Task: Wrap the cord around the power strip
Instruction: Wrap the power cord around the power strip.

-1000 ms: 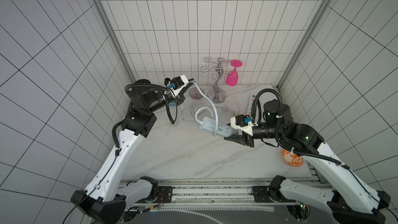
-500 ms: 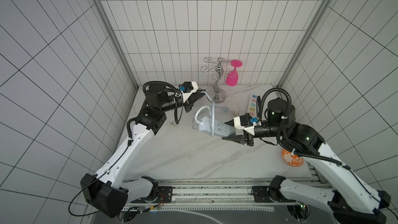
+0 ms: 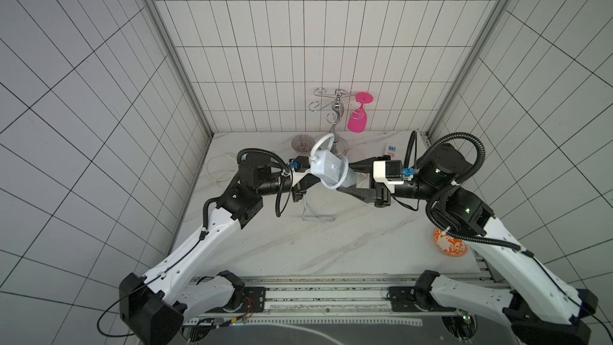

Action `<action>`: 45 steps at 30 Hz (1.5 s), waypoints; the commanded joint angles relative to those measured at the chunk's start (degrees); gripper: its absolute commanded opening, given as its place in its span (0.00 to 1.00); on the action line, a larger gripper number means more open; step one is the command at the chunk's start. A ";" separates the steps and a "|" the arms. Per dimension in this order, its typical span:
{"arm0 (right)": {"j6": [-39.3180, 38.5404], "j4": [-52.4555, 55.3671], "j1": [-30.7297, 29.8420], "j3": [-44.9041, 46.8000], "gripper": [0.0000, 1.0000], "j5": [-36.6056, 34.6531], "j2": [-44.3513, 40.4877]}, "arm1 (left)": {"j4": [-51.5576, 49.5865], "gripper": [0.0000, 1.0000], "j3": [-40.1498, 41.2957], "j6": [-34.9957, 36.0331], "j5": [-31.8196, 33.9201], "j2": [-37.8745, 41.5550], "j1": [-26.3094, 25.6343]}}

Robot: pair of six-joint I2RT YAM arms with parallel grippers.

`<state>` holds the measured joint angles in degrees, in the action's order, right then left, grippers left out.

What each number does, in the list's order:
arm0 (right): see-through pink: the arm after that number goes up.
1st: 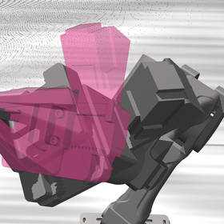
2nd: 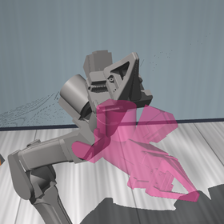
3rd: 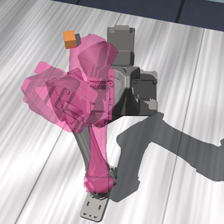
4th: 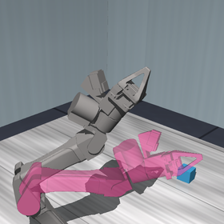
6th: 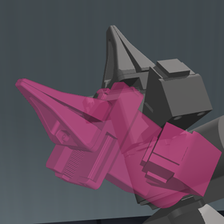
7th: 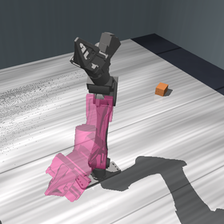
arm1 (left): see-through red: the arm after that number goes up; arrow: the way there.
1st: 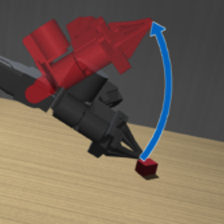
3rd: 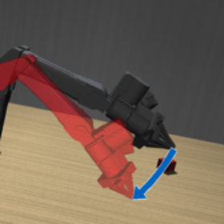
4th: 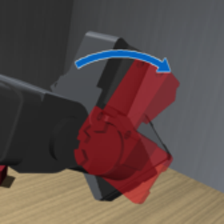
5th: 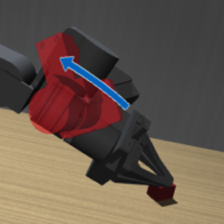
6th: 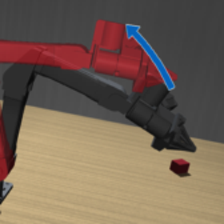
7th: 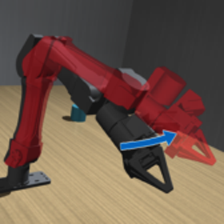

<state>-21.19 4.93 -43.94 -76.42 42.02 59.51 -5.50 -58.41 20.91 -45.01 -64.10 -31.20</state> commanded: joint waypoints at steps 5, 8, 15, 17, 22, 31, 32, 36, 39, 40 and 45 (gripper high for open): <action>1.07 -11.80 -0.44 -3.74 0.00 -6.94 2.16 | -4.35 0.00 3.69 0.32 1.84 2.27 -0.49; -2.65 -5.53 -0.44 -5.91 0.00 -14.24 2.02 | -8.73 0.00 3.48 3.01 4.41 4.29 -0.53; -7.29 8.40 -0.44 -10.41 0.00 -38.25 3.56 | -13.53 0.00 3.86 5.03 11.10 10.68 -0.33; -7.78 9.39 -0.44 -10.29 0.00 -43.57 4.49 | -13.15 0.06 4.31 4.71 13.13 12.32 -0.33; -8.08 8.74 -0.46 -9.05 0.00 -52.35 5.80 | -13.04 0.15 3.66 4.59 14.41 13.79 -0.35; -7.95 7.31 -0.44 -16.73 0.00 -50.67 9.42 | -5.36 0.34 11.94 -0.71 13.45 13.22 -0.44; -7.90 7.46 -0.44 -17.68 0.00 -50.48 9.64 | -3.61 0.37 13.17 -1.64 13.90 13.21 -0.44; -7.61 8.19 -0.51 -20.10 0.00 -49.78 9.88 | 3.48 0.46 16.97 -6.59 19.61 11.84 -0.61; -6.84 9.03 -0.45 -21.63 0.00 -48.32 9.97 | 6.15 0.50 16.91 -8.45 22.58 8.24 -0.95; -6.44 9.22 -0.44 -22.12 0.00 -47.74 9.81 | 6.56 0.51 16.36 -9.12 23.10 6.81 -1.15; -5.01 10.23 -0.56 -22.99 0.00 -45.12 9.21 | 11.05 0.53 14.93 -9.70 26.83 1.07 -3.01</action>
<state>-27.57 17.06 -44.29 -92.03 -5.37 70.24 0.27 -41.67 12.73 -21.82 -61.41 -33.30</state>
